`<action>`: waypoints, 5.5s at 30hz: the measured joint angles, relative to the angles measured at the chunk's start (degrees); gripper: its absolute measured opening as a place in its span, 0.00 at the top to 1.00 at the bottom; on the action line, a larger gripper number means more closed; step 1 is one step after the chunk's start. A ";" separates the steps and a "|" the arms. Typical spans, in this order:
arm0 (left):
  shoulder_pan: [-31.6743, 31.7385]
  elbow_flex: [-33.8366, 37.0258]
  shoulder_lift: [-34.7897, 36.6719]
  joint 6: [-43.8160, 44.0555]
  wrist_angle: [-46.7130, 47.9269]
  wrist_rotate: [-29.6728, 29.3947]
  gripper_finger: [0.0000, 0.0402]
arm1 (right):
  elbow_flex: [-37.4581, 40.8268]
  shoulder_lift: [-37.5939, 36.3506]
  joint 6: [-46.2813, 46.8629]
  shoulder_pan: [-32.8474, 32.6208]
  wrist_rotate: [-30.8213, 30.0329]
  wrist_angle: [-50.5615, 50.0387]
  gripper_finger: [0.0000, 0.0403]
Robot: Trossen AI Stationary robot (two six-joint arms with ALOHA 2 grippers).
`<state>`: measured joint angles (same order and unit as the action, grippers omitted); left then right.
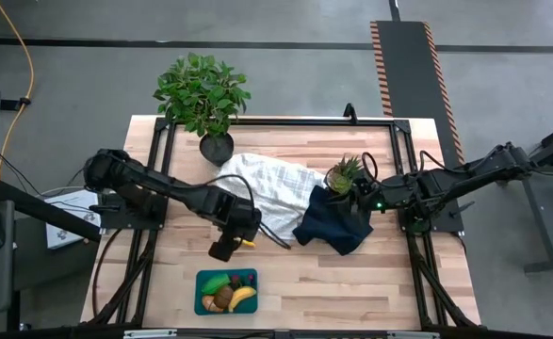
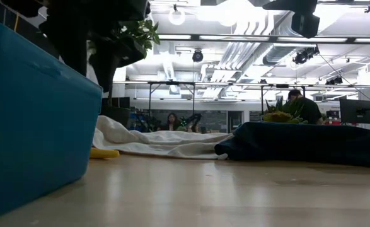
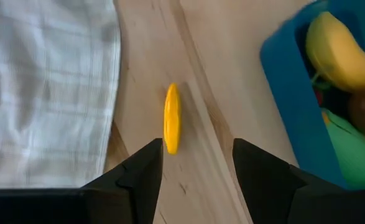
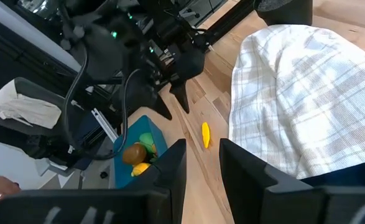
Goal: Pick and placing Produce into tupperware
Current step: Put the yellow corn into the bin
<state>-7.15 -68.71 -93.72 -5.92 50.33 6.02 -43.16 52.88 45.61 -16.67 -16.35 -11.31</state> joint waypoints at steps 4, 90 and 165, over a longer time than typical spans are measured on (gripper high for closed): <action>-1.30 0.00 -1.46 1.99 -2.55 -2.78 0.54 | 0.00 0.00 0.02 0.00 -0.01 0.00 0.78; -1.51 2.95 -14.22 7.73 -6.19 -4.11 0.54 | 0.07 0.11 0.43 -2.58 -5.30 -0.46 0.78; -1.49 -31.79 -14.31 13.30 23.36 -5.58 0.88 | 0.00 0.09 -4.32 -2.62 -1.46 -0.04 0.78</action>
<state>-8.64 -100.50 -108.03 7.38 73.69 0.44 -43.16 52.97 41.29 -19.29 -17.80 -11.35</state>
